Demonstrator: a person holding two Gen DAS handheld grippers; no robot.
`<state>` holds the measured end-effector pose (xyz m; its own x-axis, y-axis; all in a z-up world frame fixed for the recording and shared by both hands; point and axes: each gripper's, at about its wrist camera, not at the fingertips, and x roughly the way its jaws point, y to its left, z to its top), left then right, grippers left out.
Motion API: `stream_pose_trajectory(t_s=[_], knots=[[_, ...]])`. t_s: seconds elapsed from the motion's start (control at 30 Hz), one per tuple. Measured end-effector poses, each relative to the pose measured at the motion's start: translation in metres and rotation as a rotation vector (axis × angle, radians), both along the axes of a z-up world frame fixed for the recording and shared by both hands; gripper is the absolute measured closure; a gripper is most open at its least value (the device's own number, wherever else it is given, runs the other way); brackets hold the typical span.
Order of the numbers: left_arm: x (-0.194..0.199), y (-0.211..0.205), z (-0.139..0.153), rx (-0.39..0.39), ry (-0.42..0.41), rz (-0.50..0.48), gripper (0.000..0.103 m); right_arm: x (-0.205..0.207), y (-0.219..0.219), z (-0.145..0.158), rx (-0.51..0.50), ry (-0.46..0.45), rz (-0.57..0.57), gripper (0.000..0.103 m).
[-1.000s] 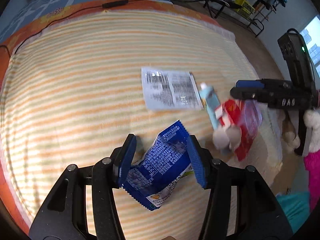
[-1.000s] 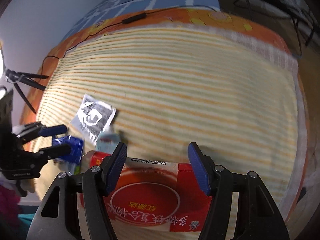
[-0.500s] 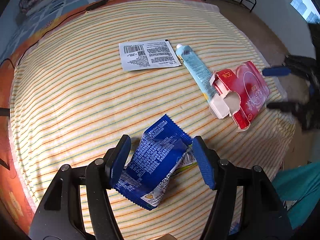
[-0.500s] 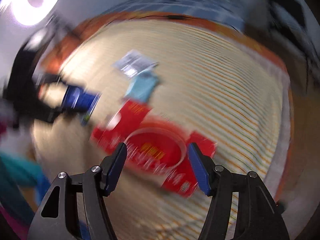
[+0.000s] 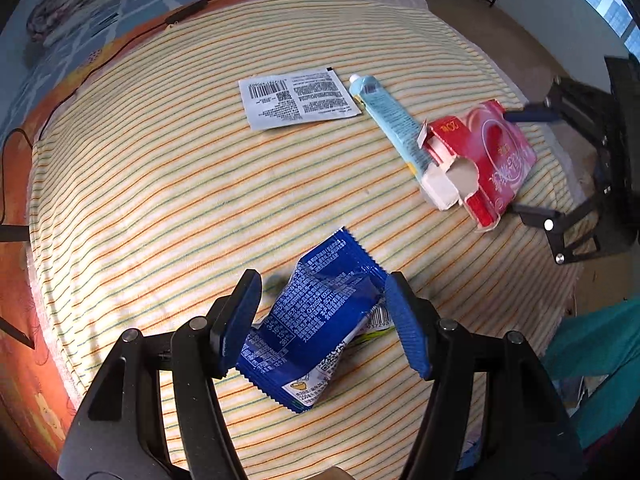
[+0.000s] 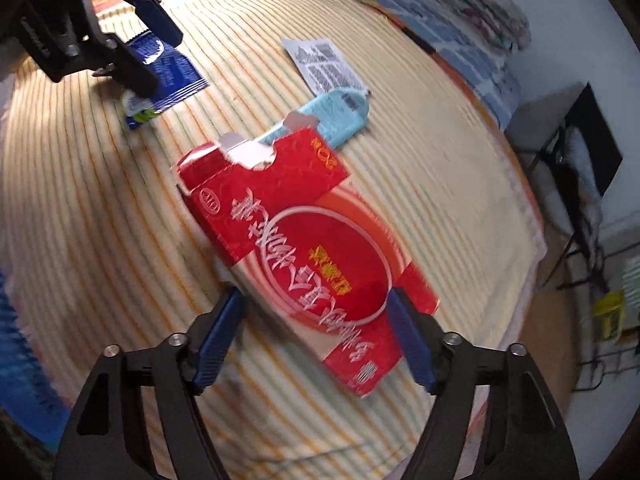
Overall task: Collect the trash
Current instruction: 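Grasp the blue snack wrapper with the left tool while the right tool grasps the red tissue box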
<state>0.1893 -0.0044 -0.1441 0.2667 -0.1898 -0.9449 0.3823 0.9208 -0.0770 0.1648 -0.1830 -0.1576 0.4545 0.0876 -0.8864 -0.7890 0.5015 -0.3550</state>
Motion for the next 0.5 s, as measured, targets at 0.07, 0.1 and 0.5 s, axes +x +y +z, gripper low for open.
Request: stream_pose_trajectory(t_s=[0.07, 0.1, 0.5], knots=[[0.002, -0.001, 0.0, -0.007, 0.006, 0.002, 0.037, 0.003, 0.001, 0.0, 0.006, 0.002, 0.0, 0.023], [0.002, 0.0, 0.002, -0.003, 0.001, 0.0, 0.037, 0.005, 0.001, -0.001, 0.011, 0.007, -0.002, 0.023], [-0.007, -0.007, -0.001, 0.082, -0.008, -0.112, 0.027, 0.059, -0.02, 0.03, 0.276, 0.273, -0.203, 0.033]])
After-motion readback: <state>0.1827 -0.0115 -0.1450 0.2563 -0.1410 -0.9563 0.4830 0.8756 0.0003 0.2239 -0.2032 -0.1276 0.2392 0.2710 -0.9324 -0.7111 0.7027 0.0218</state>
